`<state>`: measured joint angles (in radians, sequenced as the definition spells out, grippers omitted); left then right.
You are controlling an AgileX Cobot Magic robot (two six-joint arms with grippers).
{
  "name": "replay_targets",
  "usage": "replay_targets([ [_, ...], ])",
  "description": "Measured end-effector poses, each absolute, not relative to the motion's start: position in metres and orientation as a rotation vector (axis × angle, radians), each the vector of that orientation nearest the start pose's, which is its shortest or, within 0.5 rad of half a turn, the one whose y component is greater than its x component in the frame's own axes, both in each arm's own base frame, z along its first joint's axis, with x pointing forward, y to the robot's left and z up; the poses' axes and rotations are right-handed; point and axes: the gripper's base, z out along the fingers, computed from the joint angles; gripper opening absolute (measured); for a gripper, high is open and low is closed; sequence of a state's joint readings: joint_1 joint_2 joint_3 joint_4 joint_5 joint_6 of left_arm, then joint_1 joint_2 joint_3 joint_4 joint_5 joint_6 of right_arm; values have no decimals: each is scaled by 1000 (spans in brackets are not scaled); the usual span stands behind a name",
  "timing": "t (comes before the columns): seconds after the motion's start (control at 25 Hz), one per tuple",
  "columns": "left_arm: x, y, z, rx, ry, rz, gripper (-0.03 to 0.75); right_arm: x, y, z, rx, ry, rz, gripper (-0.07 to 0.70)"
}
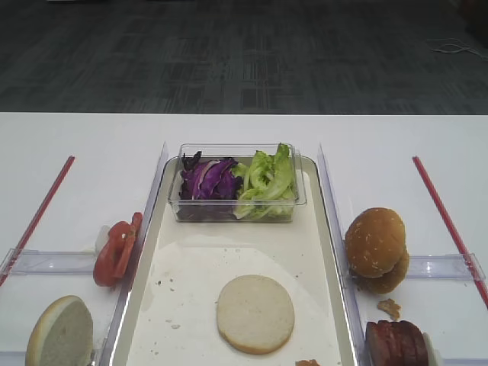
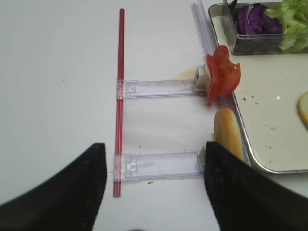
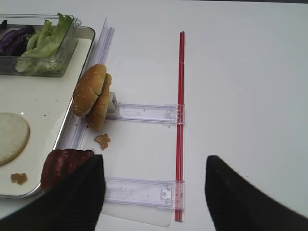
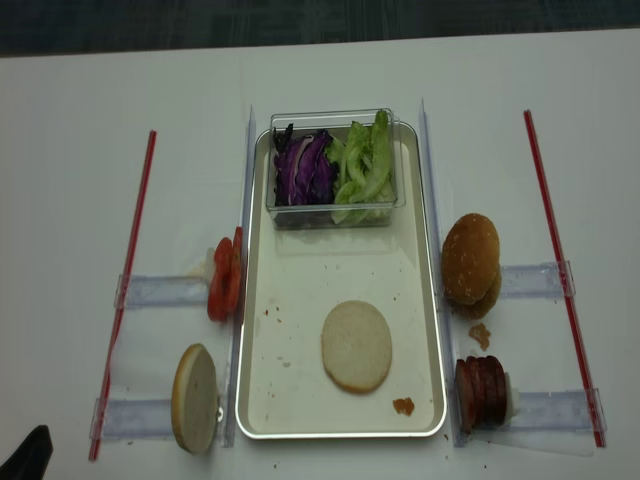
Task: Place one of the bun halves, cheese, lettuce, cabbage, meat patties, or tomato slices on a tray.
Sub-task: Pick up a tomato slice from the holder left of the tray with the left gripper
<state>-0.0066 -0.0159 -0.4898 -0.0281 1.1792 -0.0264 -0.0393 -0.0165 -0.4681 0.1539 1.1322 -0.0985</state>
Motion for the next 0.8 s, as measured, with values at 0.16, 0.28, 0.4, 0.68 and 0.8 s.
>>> replay_targets([
  [0.16,-12,-2,265,-18,2157,-53,416,-7,13,264,-75,2121,105,468],
  [0.28,-12,-2,265,-18,2157,-53,415,-7,13,264,-75,2121,105,468],
  [0.4,-12,-2,265,-18,2157,-53,415,-7,13,264,-75,2121,105,468],
  [0.68,-12,-2,265,-18,2157,-53,415,-7,13,264,-75,2121,105,468],
  [0.8,-12,-2,265,-18,2157,-53,415,-7,13,264,-75,2121,105,468],
])
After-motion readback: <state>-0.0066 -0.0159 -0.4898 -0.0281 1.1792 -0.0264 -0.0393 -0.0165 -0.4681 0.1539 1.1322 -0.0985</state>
